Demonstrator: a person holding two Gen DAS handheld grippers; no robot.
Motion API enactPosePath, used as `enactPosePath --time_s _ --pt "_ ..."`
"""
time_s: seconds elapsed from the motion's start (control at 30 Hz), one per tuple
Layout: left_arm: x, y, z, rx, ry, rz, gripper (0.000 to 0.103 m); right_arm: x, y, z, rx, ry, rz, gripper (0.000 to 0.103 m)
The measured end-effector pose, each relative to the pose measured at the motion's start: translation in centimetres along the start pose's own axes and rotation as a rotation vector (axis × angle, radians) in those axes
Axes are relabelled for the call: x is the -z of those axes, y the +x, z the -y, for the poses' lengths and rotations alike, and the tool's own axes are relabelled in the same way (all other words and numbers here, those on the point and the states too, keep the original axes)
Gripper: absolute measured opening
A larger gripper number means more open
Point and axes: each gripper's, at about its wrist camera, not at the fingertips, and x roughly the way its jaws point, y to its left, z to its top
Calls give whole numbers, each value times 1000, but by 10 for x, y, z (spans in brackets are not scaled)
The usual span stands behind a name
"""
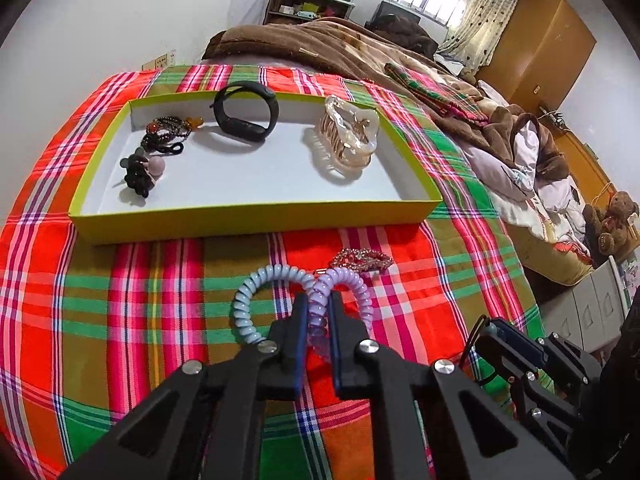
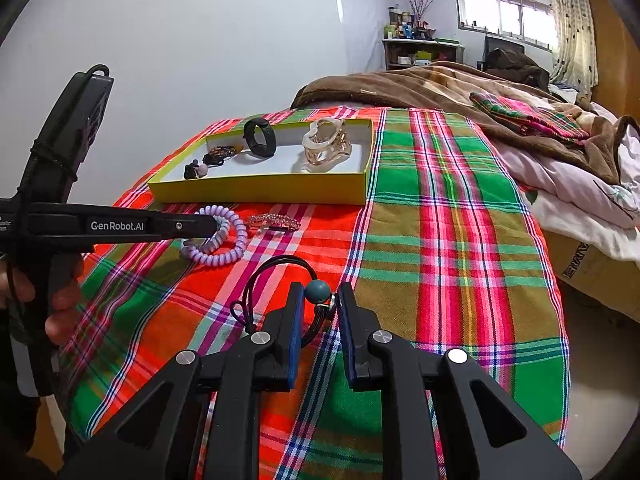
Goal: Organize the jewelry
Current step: 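Grasp the lavender coil hair tie with the left tool, then carry the black cord and lavender coil over the white box lid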
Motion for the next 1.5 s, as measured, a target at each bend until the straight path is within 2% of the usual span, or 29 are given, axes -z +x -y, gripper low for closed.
enactPosePath --time_s 0.5,0.93,1.13,1.5 --pt "-11 -36 -4 -3 2 86 10 -19 -12 -7 6 -21 51 17" --pt "-35 -51 -25 -12 -17 140 10 -54 -4 -15 -7 -43 81 17" --pt "-52 -51 -44 -12 -51 152 10 -78 13 -19 -15 -52 80 17" --pt "-76 -30 -71 -26 -84 144 10 -113 68 -21 -6 -64 27 17"
